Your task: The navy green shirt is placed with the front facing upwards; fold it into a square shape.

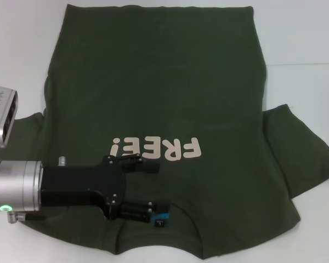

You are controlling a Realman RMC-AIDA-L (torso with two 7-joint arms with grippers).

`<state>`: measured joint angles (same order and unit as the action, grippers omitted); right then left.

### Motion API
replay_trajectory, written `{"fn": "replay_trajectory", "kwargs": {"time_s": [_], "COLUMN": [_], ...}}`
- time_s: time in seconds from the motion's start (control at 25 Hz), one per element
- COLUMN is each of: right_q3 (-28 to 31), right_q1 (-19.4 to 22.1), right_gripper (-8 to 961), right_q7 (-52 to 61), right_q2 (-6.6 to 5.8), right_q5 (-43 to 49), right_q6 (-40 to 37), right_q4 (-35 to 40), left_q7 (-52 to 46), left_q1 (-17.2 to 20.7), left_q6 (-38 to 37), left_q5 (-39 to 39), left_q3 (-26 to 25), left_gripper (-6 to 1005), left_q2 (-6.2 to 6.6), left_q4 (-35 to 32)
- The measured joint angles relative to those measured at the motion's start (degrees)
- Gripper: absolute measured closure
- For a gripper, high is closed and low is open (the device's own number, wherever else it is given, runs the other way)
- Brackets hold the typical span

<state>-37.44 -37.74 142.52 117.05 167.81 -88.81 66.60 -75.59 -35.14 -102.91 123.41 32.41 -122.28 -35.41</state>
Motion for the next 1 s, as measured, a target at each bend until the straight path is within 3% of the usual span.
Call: {"fn": "replay_trajectory", "kwargs": {"time_s": [0.52, 0.84, 1.0], "right_q3": [-1.01, -2.22, -2.41], "right_q1": [-1.48, -1.63, -1.63], "right_gripper": [63, 67, 114], "right_q7": [0.86, 1.68, 1.69], "right_q2": [-0.65, -0.7, -0.68], "right_q5": [0.12, 0.15, 0.15], "right_q6": [7.32, 8.26, 8.48], "right_q4": [-9.88, -10.71, -10.95], "left_q7": [0.64, 0.69, 0.75], "left_q1": [0.24, 0.26, 0.29], "left_q6": [0.64, 1.6, 1.6], "left_q5": [-0.01, 0.27, 0.23], "left_q3": [0.04, 0.02, 0.02], "left_gripper": [65, 65, 65], "left_q2": [-0.15, -0.15, -0.15], "left_q4": [0.36, 0.9, 0.9]}}
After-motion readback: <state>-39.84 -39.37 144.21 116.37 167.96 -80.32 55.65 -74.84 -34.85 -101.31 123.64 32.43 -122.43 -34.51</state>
